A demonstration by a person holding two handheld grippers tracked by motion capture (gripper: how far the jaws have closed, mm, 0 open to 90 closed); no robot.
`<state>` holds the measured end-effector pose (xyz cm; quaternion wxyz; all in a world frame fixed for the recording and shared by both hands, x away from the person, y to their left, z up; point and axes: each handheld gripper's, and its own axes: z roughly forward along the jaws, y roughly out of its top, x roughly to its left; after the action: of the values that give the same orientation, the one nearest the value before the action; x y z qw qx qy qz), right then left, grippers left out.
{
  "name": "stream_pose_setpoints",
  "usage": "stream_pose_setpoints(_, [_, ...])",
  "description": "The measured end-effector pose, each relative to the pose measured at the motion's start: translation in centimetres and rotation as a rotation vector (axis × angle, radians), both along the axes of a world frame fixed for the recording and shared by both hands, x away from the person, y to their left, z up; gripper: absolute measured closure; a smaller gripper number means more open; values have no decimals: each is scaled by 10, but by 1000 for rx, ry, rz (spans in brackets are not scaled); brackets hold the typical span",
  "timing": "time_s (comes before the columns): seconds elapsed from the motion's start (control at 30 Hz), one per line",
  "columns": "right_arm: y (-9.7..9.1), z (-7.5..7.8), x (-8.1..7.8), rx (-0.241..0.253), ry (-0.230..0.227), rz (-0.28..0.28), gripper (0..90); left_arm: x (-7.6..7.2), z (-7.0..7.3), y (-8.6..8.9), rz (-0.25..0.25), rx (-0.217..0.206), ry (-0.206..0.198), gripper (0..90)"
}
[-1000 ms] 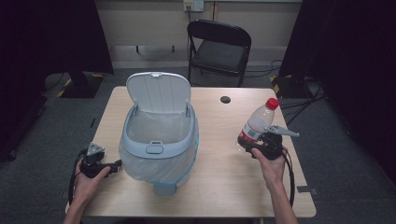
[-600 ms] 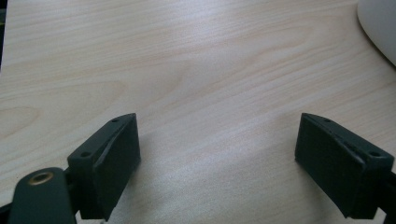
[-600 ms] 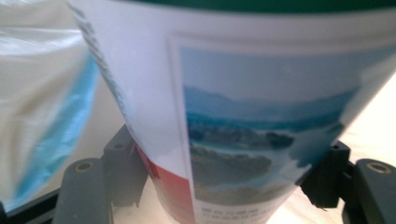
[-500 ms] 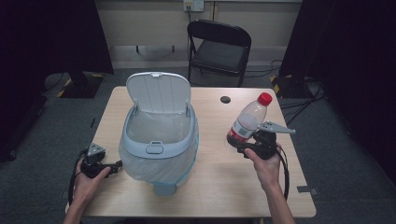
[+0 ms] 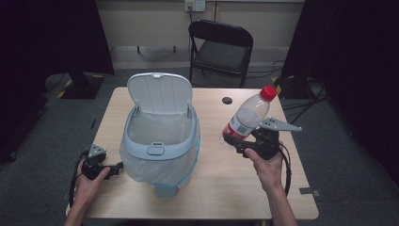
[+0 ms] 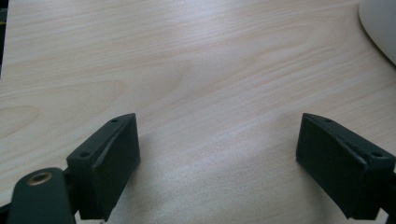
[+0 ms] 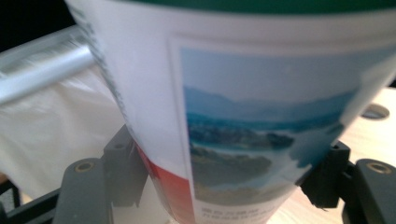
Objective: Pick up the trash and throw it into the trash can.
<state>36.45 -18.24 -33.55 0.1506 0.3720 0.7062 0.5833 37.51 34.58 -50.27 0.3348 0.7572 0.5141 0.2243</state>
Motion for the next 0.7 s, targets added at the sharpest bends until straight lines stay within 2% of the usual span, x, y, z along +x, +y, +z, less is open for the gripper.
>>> stream_pose_setpoints(0.13, [3,10,-4,12,-25,16,289,0,0,0,1,1,1,130])
stream_pose_setpoints(0.2, [7,22,-8,23,-46,34,289,0,0,0,2,0,0,130])
stream_pose_setpoints(0.23, [7,22,-8,23,-46,34,289,0,0,0,2,0,0,130])
stream_pose_setpoints(0.3, [12,29,-11,7,-63,39,289,0,0,0,2,0,0,130])
stream_pose_setpoints(0.4, [17,43,-14,11,-81,55,289,0,0,0,6,2,-1,127])
stream_pose_setpoints(0.57, [20,55,-15,40,-97,71,289,0,0,-1,9,-1,0,120])
stream_pose_setpoints(0.6, [22,61,-15,65,-108,83,289,0,0,-1,10,0,1,119])
stream_pose_setpoints(0.7, [24,67,-15,77,-121,93,290,0,0,-2,7,0,9,84])
